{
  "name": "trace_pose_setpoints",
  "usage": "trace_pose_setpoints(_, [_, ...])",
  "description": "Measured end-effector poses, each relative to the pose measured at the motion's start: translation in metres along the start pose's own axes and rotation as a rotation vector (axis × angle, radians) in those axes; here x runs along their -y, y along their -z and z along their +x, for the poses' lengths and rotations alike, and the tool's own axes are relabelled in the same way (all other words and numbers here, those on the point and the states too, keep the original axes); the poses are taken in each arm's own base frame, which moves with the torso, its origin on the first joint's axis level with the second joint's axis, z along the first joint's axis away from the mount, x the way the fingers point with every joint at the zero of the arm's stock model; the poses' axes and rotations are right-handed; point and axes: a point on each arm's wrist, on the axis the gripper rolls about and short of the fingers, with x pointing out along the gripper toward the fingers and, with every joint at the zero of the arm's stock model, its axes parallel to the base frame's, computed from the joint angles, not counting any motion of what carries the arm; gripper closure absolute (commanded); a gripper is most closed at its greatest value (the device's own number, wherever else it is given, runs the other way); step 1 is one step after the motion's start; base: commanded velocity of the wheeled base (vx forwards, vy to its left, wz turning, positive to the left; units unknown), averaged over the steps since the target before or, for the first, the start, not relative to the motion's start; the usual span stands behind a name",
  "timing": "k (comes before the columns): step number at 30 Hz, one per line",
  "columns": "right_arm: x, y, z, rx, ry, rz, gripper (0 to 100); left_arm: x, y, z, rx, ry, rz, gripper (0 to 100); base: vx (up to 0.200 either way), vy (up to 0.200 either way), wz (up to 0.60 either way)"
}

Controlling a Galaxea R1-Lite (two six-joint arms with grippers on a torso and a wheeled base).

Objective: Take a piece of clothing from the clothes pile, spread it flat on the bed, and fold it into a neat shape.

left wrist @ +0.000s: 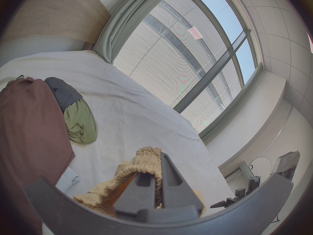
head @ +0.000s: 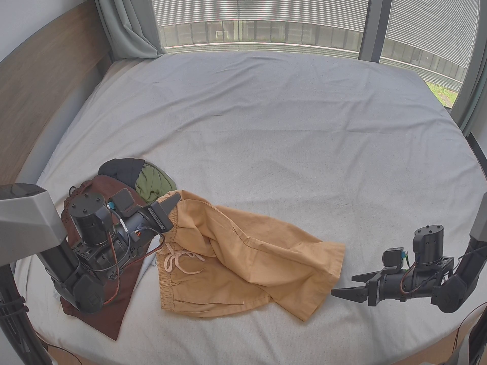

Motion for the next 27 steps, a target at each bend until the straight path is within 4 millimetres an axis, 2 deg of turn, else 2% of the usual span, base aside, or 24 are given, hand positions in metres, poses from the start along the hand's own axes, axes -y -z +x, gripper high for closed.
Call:
trace_pose_setpoints(13, [0.007, 0.007, 0.033, 0.105, -0.059, 0.006, 0, 0.000, 0.001, 0.000, -0.002, -0.001, -0.001, 100, 0.000, 0.000, 0.00])
trace_pose_setpoints(17, [0.007, 0.017, 0.042, 0.081, -0.073, 0.043, 0, 0.000, 0.001, 0.000, -0.003, -0.001, -0.001, 100, 0.000, 0.000, 0.00])
trace_pose_setpoints(21, [0.007, 0.024, 0.047, 0.044, -0.079, 0.061, 0, -0.001, 0.001, 0.001, -0.005, -0.001, -0.001, 100, 0.000, 0.000, 0.00])
trace_pose_setpoints(27, [0.006, 0.019, 0.048, 0.063, -0.089, 0.046, 0, -0.001, 0.002, 0.001, -0.006, -0.002, -0.001, 100, 0.000, 0.000, 0.00])
